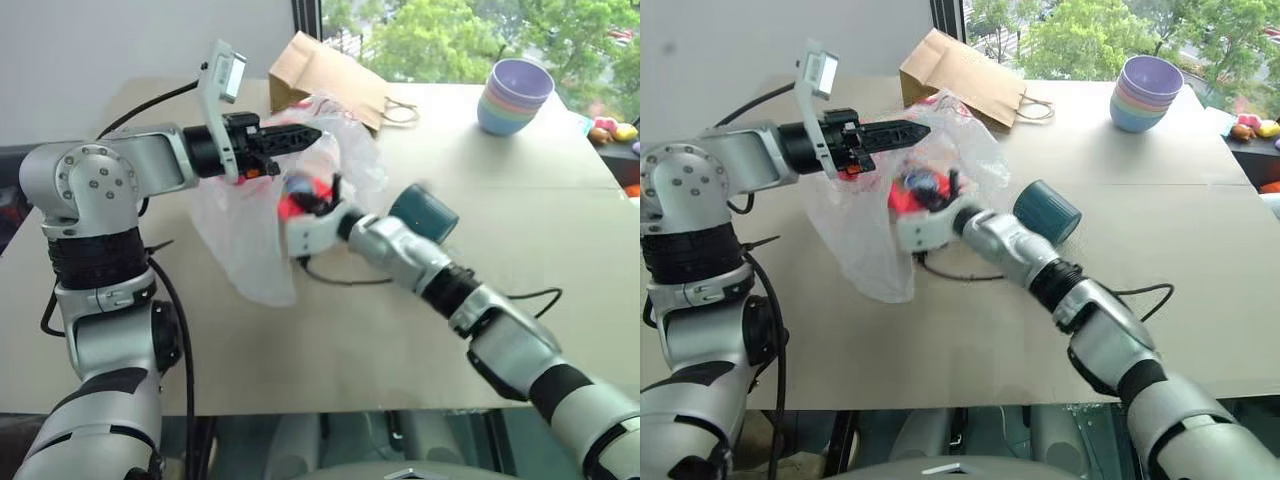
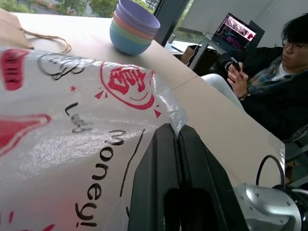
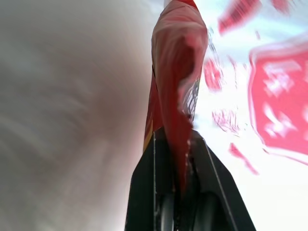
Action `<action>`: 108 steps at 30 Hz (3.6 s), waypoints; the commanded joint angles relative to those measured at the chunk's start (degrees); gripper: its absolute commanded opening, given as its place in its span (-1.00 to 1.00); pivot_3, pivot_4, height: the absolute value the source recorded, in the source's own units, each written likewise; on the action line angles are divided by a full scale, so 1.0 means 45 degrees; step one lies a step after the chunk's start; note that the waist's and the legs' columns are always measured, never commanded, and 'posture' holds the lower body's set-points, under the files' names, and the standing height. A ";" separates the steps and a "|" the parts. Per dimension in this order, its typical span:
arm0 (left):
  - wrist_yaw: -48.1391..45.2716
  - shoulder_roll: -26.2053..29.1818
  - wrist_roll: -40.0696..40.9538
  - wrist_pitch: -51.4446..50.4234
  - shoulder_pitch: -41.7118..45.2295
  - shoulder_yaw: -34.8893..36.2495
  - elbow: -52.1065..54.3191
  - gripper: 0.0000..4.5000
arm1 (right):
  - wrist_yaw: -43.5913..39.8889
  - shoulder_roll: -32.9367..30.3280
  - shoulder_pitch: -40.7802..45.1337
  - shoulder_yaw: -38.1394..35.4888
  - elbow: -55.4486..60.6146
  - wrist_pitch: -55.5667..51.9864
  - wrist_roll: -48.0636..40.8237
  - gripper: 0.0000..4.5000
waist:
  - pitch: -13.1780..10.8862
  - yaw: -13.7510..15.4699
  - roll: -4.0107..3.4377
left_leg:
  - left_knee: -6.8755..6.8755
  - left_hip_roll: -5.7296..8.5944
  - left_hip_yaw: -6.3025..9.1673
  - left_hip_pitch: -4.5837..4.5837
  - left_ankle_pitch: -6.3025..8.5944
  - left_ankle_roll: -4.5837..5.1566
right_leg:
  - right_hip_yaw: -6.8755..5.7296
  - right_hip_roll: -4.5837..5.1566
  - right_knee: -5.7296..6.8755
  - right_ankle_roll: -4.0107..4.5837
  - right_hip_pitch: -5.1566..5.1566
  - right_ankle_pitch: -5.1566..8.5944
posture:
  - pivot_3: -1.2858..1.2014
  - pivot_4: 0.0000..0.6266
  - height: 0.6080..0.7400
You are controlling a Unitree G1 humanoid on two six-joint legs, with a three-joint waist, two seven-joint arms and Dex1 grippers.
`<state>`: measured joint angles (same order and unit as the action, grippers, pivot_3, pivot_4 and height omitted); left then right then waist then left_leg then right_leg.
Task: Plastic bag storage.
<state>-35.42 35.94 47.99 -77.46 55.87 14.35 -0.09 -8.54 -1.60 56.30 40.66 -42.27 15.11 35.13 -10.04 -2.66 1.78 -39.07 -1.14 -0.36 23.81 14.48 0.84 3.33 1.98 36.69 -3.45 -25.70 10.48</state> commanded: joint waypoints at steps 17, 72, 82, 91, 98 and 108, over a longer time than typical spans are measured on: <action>0.2231 -0.1372 -0.0391 0.0503 -0.0699 0.0716 -0.0107 -1.00 | -0.6905 -0.2667 -0.4261 -0.5998 1.4304 -1.0680 -0.6746 0.98 | -0.0011 0.0072 -0.0019 | -0.0002 0.0012 0.0146 -0.0001 0.0011 0.0019 | -0.0068 0.0005 0.0031 0.0013 0.0012 -0.0003 | 0.03 -0.52 1.00; 0.2592 -0.1059 0.1553 -0.1120 -0.0874 0.1859 0.2373 -1.00 | -0.5990 0.0658 0.1146 -0.5816 0.1674 -0.6878 -0.9282 -0.98 | -0.0017 0.0019 -0.0030 | 0.0037 0.0044 0.0182 -0.0007 0.0004 0.0005 | -0.0067 0.0011 0.0004 0.0028 0.0007 0.0004 | 0.03 -0.52 1.00; 0.3630 -0.1639 0.1657 -0.0740 -0.1360 0.2293 0.2725 -1.00 | -0.5227 0.2052 0.3181 -0.6672 -0.5095 -0.0258 -0.8038 0.19 | -0.0019 -0.0053 -0.0034 | 0.0098 0.0044 0.0208 -0.0018 -0.0019 -0.0033 | -0.0080 0.0009 -0.0007 0.0054 0.0004 -0.0012 | 0.03 -0.52 1.00; 0.3033 -0.1702 0.0924 0.1043 -0.1923 0.1411 0.2401 -1.00 | -0.7118 0.0084 -0.0189 -0.6298 0.1010 -0.1159 -0.7751 0.93 | -0.0018 0.0038 -0.0034 | 0.0131 0.0044 0.0219 -0.0021 -0.0053 -0.0091 | -0.0084 0.0012 -0.0018 0.0056 0.0003 -0.0012 | 0.03 -0.52 1.00; 0.2316 -0.1586 0.0543 0.2023 -0.1714 0.0720 0.1484 -1.00 | -0.6838 -0.2942 -0.4815 -0.6524 1.1679 -0.7883 -0.7115 0.93 | -0.0024 0.0141 -0.0047 | 0.0134 0.0066 0.0221 -0.0002 -0.0054 -0.0085 | -0.0095 0.0032 -0.0035 0.0054 0.0000 -0.0011 | 0.03 -0.52 1.00; 0.2049 -0.1362 0.0228 0.2449 -0.1228 0.0207 0.0897 -1.00 | -0.5519 -0.1878 -0.4959 -0.6456 1.4891 -1.2009 -0.7936 0.93 | -0.0023 0.0053 -0.0046 | 0.0129 0.0040 0.0172 -0.0058 -0.0066 -0.0088 | -0.0071 -0.0041 0.0019 0.0077 0.0008 0.0008 | 0.03 -0.52 1.00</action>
<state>-26.32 29.70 49.21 -67.61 48.37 15.09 3.34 -30.43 -10.80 33.62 10.72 19.01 -38.85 3.73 -10.14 -2.42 1.58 -38.49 -0.96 0.42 23.59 14.18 0.45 3.00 1.79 36.74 -3.09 -25.68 10.52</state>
